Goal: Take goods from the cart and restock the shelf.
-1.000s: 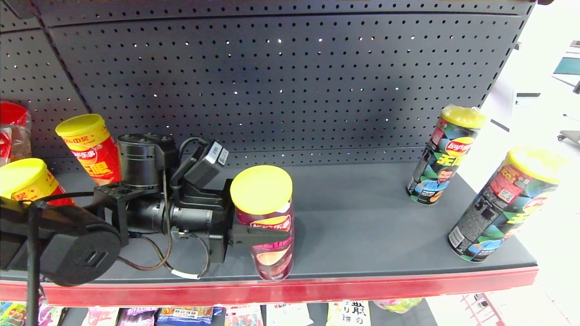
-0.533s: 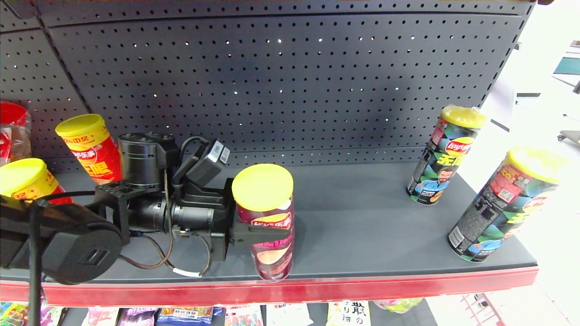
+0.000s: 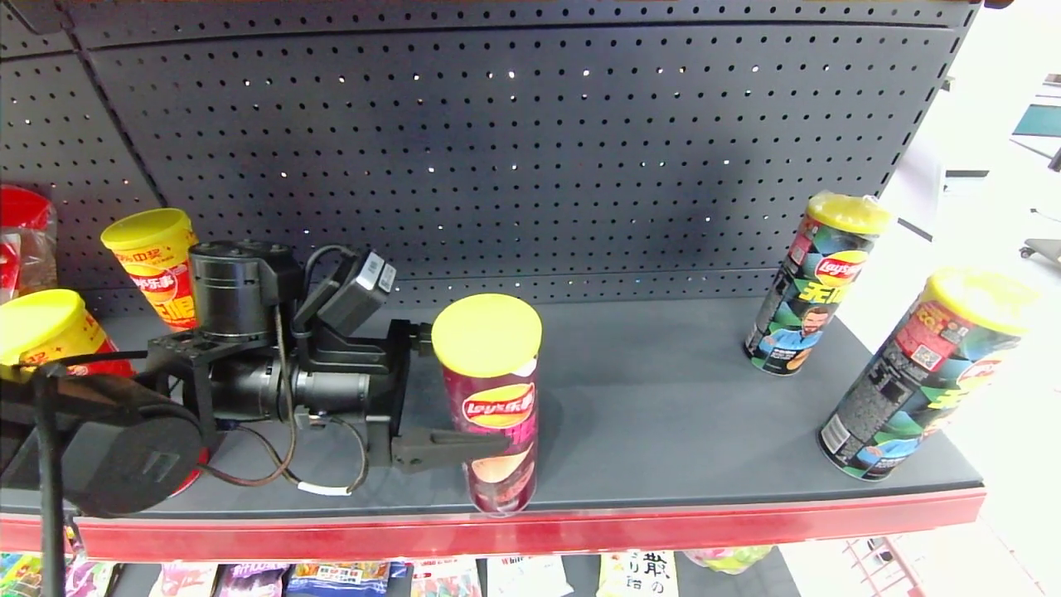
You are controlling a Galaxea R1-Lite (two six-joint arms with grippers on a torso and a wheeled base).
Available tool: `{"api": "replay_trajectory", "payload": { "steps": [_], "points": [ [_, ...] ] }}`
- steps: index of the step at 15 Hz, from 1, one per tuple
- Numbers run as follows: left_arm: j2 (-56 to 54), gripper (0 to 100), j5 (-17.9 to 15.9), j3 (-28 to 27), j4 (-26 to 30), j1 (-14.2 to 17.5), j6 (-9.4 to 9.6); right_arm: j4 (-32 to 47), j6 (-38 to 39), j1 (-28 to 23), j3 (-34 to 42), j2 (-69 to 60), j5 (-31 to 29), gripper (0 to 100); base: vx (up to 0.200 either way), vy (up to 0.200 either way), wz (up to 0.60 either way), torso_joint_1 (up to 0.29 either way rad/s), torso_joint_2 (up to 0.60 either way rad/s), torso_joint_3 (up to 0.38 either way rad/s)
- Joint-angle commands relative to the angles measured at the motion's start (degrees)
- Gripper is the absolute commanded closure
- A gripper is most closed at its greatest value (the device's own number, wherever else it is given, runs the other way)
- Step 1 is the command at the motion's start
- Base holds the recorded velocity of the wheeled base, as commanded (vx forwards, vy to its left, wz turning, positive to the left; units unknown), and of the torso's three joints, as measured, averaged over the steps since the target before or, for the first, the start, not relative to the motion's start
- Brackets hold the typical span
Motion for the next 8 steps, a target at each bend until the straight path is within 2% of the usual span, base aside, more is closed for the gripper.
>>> {"api": "replay_trajectory", "payload": {
  "steps": [1,3,6,8],
  "points": [
    [-2.9,0,0.05,2.24,-0.15,2.95,0.01,-0.08,-0.01,0.02,0.0,0.1,0.05,100,0.0,0.0,0.0,0.0,0.0,0.0],
    [-4.83,0,0.05,4.09,-0.15,3.74,-0.08,-0.08,-0.01,0.02,0.0,0.1,0.05,100,0.0,0.0,0.0,0.0,0.0,0.0],
    [-10.19,0,0.05,10.07,-0.15,5.67,-0.08,-0.08,-0.1,0.63,-1.4,2.57,0.85,100,0.0,0.0,0.0,0.0,0.0,0.0],
    [-14.06,0,0.22,14.37,-0.07,7.26,-0.17,-0.08,-0.1,2.04,-5.18,9.07,5.5,100,0.0,0.0,0.0,0.0,0.0,0.0]
  ]
}}
